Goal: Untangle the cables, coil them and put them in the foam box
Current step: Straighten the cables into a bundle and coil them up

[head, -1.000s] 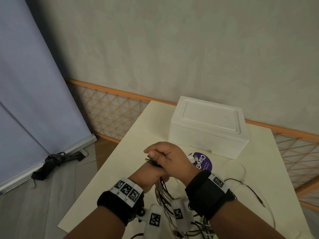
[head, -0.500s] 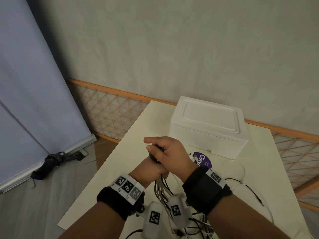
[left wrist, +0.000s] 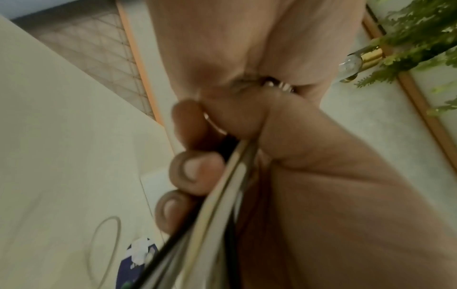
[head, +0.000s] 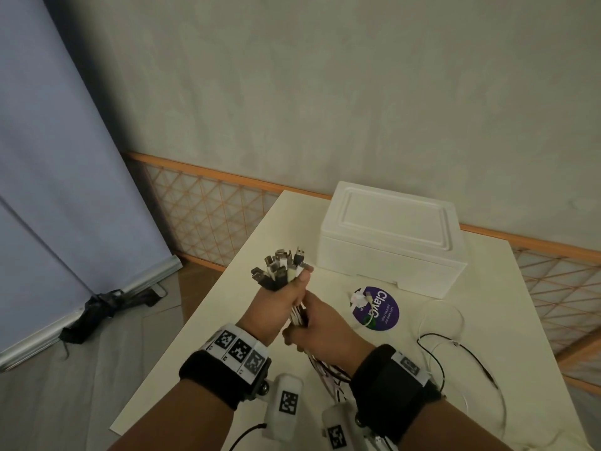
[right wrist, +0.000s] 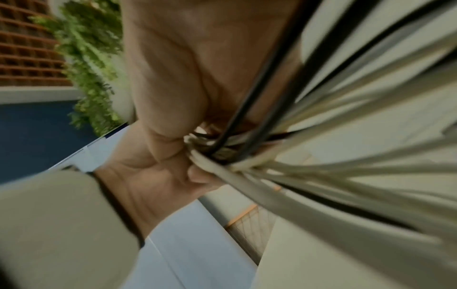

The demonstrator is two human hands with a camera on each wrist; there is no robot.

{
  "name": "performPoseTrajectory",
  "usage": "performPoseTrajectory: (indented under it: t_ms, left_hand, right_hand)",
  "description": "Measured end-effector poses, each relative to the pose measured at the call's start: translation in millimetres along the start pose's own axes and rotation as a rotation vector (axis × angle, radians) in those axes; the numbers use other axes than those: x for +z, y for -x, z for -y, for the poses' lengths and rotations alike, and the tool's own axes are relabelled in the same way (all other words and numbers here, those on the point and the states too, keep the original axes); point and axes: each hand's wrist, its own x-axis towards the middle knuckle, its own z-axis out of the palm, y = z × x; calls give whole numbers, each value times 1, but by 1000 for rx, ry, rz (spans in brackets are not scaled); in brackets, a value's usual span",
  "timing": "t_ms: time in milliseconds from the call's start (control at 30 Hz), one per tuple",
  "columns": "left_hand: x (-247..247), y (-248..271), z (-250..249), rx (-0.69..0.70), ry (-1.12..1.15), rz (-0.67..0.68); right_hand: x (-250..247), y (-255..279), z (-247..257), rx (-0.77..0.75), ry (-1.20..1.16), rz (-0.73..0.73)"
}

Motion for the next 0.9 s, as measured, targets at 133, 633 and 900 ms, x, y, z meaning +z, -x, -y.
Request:
performPoseTrajectory:
  t_ms: [133,633,900]
  left_hand:
    - [3,6,0,-16,-85,30]
    - [-15,1,-39,55,234,37]
    - [-15,3,-39,77,217,-4]
  right_hand:
    - [2,0,10,-120,-27,-125]
    - [10,-13,7,-100,702,-314]
    - [-1,-11,16,21,218,-79]
